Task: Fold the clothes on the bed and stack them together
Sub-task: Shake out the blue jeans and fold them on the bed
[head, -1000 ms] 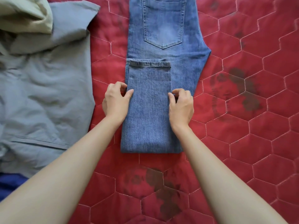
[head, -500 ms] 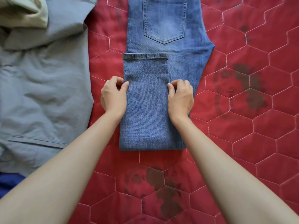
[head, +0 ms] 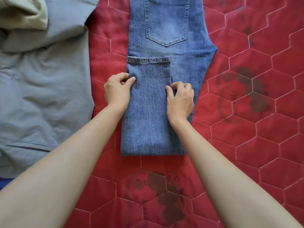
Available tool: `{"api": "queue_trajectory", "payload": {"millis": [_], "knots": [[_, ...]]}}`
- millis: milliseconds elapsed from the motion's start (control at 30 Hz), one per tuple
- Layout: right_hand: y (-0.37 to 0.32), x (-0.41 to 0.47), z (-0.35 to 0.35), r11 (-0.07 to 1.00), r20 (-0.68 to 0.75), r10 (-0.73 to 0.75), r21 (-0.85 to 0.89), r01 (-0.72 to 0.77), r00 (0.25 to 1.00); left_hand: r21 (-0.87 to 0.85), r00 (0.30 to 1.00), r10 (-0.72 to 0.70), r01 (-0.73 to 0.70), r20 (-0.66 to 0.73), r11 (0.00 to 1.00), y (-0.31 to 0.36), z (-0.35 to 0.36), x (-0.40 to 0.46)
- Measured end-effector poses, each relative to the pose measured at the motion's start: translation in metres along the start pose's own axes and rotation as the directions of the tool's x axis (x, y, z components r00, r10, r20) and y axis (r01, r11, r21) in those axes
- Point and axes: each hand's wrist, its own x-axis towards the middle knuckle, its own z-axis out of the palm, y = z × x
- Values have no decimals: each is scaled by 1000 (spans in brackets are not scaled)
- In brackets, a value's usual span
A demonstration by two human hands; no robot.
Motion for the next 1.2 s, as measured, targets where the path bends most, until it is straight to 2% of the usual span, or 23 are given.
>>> {"api": "queue_trajectory", "payload": {"millis": [167,333,433,633,833,933,1000,1067,1133,1200], "knots": [[1,1,-1,999,-28,31,11,-30,999,-51,999,-39,38,-30,998,5,0,-1],[-1,8,-4,999,36,53,-11,-52,998,46,998,-18,21,-58,999,9,2,-1],[-2,12,-8,999,85,47,1,-47,995,26,997,-21,23,-76,999,11,-1,-2],[7,8,-20,994,-52,45,101,-40,998,26,990,138,-137,-36,990,16,-1,-4],[22,10,-17,998,18,60,4,-60,998,221,990,141,-138,1,965,14,11,2],[24,12,-15,1000,16,15,-23,-14,1000,396,955,295,-268,-10,878,15,11,-6],[25,13,-15,1000,11,-5,-30,6,1000,461,877,480,-435,23,773,15,8,-25],[26,13,-14,999,2,-21,-35,21,1000,477,765,628,-609,144,633,6,10,-57],[26,12,-13,999,-14,-31,-39,30,999,485,682,651,-716,332,502,-13,16,-97],[26,12,-12,998,-24,-41,-51,40,999,515,672,566,-736,478,439,-40,17,-128]]}}
